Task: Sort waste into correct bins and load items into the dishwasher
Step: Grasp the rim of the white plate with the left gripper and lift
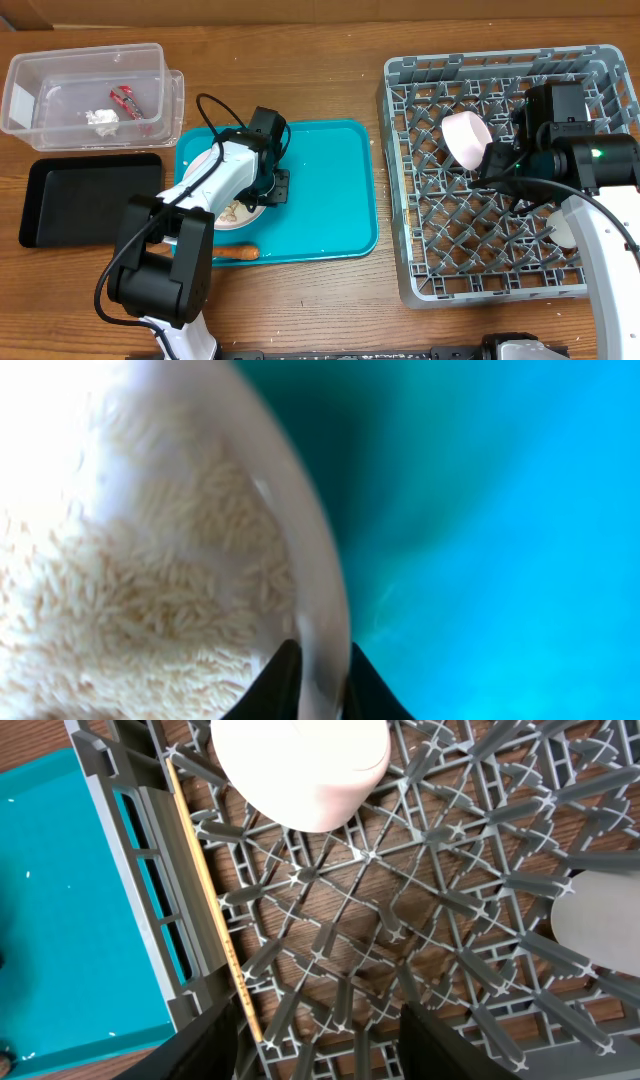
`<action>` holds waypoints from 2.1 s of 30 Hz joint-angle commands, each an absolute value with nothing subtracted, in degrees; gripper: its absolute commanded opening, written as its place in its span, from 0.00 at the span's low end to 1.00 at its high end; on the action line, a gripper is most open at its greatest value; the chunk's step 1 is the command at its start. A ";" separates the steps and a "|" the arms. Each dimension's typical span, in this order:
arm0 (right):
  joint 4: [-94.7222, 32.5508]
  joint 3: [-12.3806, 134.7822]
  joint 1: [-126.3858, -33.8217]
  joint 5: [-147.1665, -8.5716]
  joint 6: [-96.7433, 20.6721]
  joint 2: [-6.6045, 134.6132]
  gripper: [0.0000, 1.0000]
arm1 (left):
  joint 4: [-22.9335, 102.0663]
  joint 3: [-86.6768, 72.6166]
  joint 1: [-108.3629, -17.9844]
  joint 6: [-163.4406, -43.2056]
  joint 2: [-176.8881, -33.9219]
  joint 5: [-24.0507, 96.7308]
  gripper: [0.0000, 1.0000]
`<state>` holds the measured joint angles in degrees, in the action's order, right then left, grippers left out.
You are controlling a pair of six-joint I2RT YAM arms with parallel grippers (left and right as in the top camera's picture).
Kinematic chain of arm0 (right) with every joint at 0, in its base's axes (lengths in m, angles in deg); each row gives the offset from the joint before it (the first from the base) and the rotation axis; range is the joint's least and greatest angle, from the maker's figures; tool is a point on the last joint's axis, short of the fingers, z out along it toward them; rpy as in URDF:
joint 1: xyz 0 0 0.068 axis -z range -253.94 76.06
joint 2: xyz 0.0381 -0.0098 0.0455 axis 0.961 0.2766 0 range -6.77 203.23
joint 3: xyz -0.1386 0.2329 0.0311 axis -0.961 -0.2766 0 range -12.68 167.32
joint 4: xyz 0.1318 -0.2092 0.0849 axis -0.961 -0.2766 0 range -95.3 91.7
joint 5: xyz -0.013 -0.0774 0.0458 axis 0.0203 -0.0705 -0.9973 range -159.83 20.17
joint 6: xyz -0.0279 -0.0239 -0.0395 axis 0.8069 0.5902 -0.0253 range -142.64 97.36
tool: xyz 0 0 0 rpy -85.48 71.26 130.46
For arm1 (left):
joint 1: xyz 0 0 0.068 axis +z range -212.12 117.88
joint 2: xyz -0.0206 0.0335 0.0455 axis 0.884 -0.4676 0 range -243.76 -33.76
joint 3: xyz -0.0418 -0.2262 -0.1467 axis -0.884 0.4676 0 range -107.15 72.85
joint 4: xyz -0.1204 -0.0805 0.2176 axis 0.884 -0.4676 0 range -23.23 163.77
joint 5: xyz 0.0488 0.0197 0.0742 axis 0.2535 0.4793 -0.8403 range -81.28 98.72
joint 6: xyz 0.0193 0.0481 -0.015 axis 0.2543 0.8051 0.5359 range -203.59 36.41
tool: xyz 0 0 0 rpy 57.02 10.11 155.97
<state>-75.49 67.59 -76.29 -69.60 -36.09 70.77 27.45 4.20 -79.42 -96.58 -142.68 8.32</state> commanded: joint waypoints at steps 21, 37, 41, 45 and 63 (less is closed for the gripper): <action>-75.40 68.29 -76.16 -69.97 -35.87 70.66 0.54 | 21.13 -3.62 -79.84 -95.60 -145.00 0.58 0.04; -75.53 68.29 -76.16 -69.95 -35.85 70.64 0.54 | 6.86 -15.90 -79.75 -96.56 -145.00 -0.95 0.04; -75.62 68.29 -76.16 -69.95 -35.85 70.64 0.54 | 3.75 -18.46 -79.73 -97.87 -145.00 -3.42 0.04; -75.58 68.29 -76.16 -69.95 -35.85 70.64 0.54 | 1.26 -20.19 -79.69 -98.02 -144.98 -3.94 0.04; -75.95 68.29 -76.16 -69.92 -35.63 70.66 0.54 | -3.74 -23.99 -66.20 -94.70 -140.37 1.72 0.04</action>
